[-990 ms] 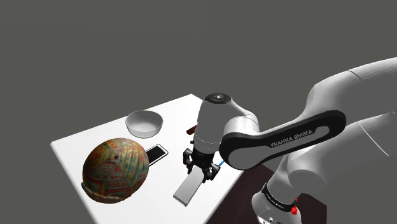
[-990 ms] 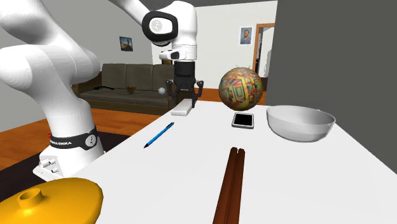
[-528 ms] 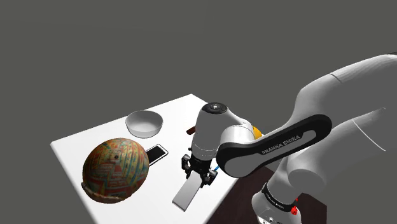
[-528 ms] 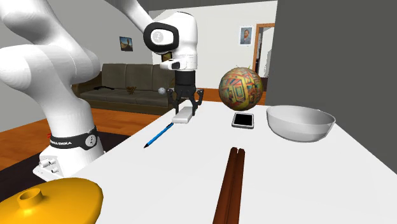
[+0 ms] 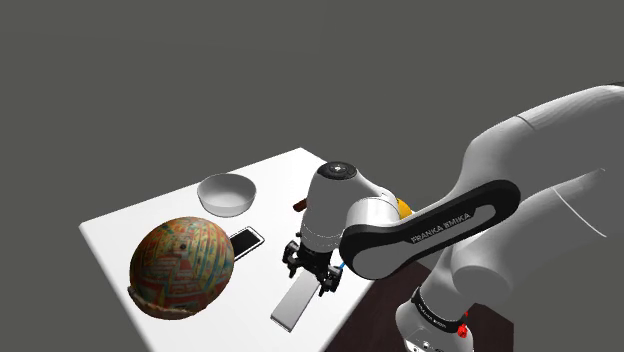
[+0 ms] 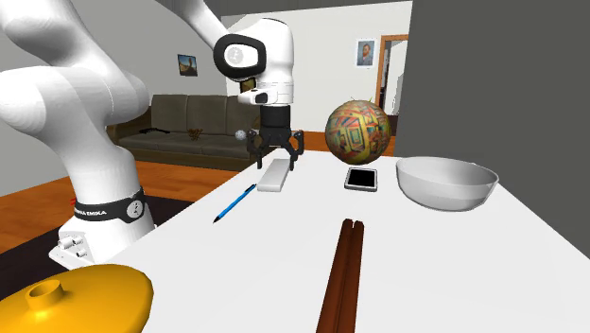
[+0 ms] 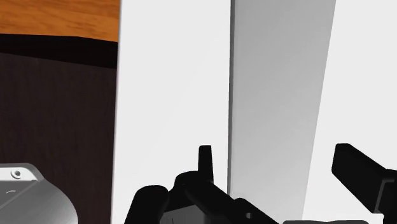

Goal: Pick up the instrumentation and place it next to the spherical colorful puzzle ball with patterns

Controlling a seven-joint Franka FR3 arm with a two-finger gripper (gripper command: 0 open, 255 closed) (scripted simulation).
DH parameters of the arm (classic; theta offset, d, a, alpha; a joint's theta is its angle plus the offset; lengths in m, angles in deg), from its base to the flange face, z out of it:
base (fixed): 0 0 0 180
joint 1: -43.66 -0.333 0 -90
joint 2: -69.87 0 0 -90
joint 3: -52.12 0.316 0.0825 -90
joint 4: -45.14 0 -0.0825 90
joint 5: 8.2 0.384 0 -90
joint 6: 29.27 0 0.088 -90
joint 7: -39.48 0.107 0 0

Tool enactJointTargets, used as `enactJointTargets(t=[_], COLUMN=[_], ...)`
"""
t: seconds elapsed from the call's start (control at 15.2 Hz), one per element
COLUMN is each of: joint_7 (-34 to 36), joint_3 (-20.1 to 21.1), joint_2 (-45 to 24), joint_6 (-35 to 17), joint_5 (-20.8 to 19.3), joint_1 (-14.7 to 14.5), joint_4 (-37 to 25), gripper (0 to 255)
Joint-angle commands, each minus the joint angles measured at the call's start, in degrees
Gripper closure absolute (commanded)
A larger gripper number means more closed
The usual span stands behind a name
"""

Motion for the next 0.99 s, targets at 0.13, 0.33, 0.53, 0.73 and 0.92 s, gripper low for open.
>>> enactJointTargets(t=[0.13, 0.33, 0.53, 0.73, 0.92], joint_7=[0.00, -0.64, -0.95, -0.95, -0.95], joint_3=[0.00, -1.59, -2.96, -2.96, -2.96], joint_2=[0.00, 3.85, 6.73, 6.73, 6.73], joint_6=[-0.01, 5.38, 9.94, 9.94, 9.94], joint_5=[0.00, 0.36, 0.24, 0.24, 0.24], joint_1=[0.00, -0.72, -1.13, -1.14, -1.14], joint_4=[0.00, -1.62, -3.36, -3.36, -3.36], gripper=[0, 0, 0, 0, 0])
